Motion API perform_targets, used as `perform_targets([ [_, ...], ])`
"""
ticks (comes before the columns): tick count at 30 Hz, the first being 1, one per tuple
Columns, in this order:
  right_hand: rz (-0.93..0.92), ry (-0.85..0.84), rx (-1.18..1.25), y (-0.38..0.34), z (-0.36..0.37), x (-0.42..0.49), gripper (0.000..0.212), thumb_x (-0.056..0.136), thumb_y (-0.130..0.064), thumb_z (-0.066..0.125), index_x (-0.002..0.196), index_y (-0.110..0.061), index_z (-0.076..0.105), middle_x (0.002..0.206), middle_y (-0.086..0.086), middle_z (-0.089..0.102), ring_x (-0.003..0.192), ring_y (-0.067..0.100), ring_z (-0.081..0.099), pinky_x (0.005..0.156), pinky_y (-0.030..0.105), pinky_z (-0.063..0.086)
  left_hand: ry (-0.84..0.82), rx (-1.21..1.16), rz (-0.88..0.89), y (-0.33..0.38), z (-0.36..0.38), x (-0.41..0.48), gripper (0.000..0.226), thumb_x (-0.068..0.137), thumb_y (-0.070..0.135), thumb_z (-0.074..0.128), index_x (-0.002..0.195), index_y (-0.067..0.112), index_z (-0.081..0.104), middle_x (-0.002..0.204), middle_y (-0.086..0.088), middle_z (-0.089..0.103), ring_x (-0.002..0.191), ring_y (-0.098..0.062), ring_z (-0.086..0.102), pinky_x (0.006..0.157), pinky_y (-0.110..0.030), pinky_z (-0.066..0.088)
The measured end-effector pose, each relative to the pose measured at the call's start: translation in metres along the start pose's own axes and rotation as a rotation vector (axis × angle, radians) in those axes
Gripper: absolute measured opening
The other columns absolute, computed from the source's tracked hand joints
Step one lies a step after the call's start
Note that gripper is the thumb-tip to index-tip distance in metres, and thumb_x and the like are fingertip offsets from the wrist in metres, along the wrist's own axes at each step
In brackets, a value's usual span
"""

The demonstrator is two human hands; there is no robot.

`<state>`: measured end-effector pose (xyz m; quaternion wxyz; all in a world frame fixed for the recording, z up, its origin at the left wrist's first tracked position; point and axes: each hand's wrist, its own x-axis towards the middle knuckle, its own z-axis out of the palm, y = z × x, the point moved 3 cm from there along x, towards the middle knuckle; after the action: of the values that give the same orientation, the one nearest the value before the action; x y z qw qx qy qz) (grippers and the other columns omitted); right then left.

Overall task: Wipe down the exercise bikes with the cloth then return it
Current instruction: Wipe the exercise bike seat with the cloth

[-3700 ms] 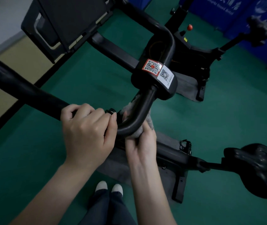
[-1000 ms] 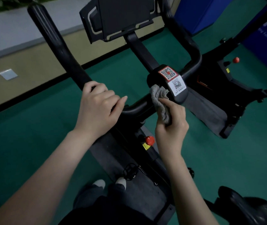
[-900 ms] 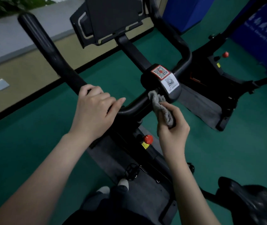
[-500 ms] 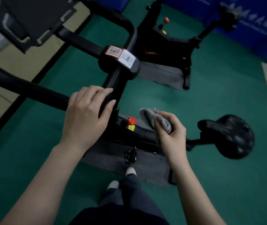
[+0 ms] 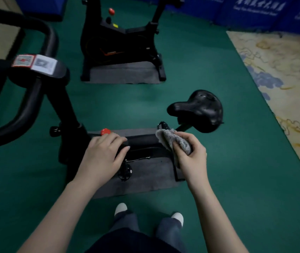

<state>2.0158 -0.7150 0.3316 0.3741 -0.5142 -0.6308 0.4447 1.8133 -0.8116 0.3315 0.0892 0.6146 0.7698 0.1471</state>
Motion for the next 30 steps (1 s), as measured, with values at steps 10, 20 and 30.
perform_targets([
  [10,0.144,0.118,0.048,0.079,-0.185,0.005,0.022,0.085,-0.007,0.065,0.092,-0.027,0.069,0.094,-0.008,0.073,0.077,0.010,0.060,0.074,0.033,0.047,-0.135,0.007,0.045,0.144,0.091,0.032,0.037,0.097,0.038,0.047,0.126,0.018,0.058,0.120,0.004,0.063,0.111,-0.018,0.057,0.099,-0.034,0.038],
  [20,0.184,0.150,0.065,0.127,-0.316,0.014,0.026,0.086,-0.004,0.063,0.089,-0.029,0.069,0.092,-0.007,0.072,0.065,0.012,0.057,0.055,0.026,0.043,-0.235,0.031,0.079,0.279,0.161,0.046,0.043,0.098,0.045,0.038,0.135,0.025,0.048,0.134,0.009,0.054,0.126,-0.011,0.046,0.112,-0.031,0.022],
  [30,0.178,0.062,0.045,0.148,-0.348,0.068,0.025,0.085,-0.004,0.063,0.090,-0.027,0.069,0.092,-0.009,0.073,0.061,0.007,0.056,0.057,0.025,0.043,-0.309,0.085,0.009,0.302,0.187,0.087,0.046,0.099,0.046,0.037,0.137,0.022,0.047,0.134,0.007,0.054,0.122,-0.013,0.050,0.105,-0.030,0.035],
])
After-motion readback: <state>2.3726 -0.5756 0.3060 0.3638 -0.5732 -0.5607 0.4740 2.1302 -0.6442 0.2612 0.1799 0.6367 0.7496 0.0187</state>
